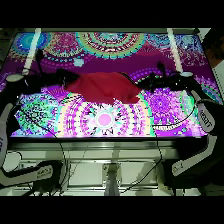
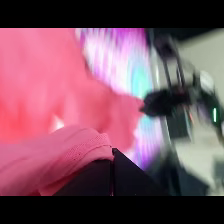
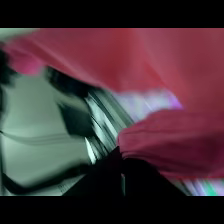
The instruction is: Fold the clothes and pants, and hang the long-sleeved shirts on hangers.
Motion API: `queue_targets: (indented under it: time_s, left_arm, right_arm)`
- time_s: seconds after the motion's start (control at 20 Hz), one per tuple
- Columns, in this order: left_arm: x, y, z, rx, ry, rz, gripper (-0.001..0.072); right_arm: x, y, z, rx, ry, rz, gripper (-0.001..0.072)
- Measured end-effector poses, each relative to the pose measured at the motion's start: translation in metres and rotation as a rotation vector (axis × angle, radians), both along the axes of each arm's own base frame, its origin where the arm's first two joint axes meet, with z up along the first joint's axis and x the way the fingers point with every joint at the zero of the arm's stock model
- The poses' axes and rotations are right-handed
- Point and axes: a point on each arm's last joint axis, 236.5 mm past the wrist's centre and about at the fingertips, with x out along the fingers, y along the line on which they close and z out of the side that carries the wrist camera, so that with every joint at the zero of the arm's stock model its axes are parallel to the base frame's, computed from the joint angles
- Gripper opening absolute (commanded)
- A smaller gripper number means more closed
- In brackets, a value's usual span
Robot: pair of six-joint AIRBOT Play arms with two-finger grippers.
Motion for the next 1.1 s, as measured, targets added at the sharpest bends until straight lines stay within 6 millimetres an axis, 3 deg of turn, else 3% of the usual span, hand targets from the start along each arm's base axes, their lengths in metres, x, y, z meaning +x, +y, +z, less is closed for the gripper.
queue_targets:
  time_s: [0.15,0.3,0.4,0.5,0.6,0.75,0.9,1.0,1.1]
  left_arm:
    - [0.05,-0.001,0.095,-0.004,-0.245,0.145,0.0013]
    - [0.068,0.003,0.182,-0.019,-0.445,0.244,0.0015]
    - [0.07,0.005,0.207,0.0,-0.511,0.271,0.0014]
    - [0.071,0.005,0.207,0.069,-0.535,0.264,0.0013]
    - [0.071,0.002,0.167,0.204,-0.455,0.211,0.0012]
    - [0.048,-0.004,0.073,0.395,-0.227,0.066,0.0012]
    - [-0.005,-0.022,-0.014,0.506,-0.003,-0.106,0.0011]
    - [-0.047,-0.032,-0.061,0.587,0.11,-0.203,0.0012]
    - [-0.08,-0.036,-0.091,0.652,0.177,-0.266,0.0012]
  right_arm:
    - [0.075,0.005,0.092,0.14,-0.199,-0.227,0.0006]
    - [0.116,0.005,0.177,0.191,-0.38,-0.375,0.0008]
    - [0.127,0.003,0.211,0.184,-0.444,-0.43,0.0008]
    - [0.133,0.0,0.216,0.117,-0.454,-0.451,0.0007]
    - [0.136,-0.01,0.192,-0.012,-0.391,-0.455,0.0006]
    - [0.129,-0.046,0.113,-0.329,-0.231,-0.43,0.0006]
    - [0.096,-0.111,0.031,-0.67,-0.016,-0.394,0.0007]
    - [0.071,-0.151,0.0,-0.822,0.109,-0.378,0.0007]
    - [0.053,-0.176,-0.015,-0.906,0.189,-0.37,0.0006]
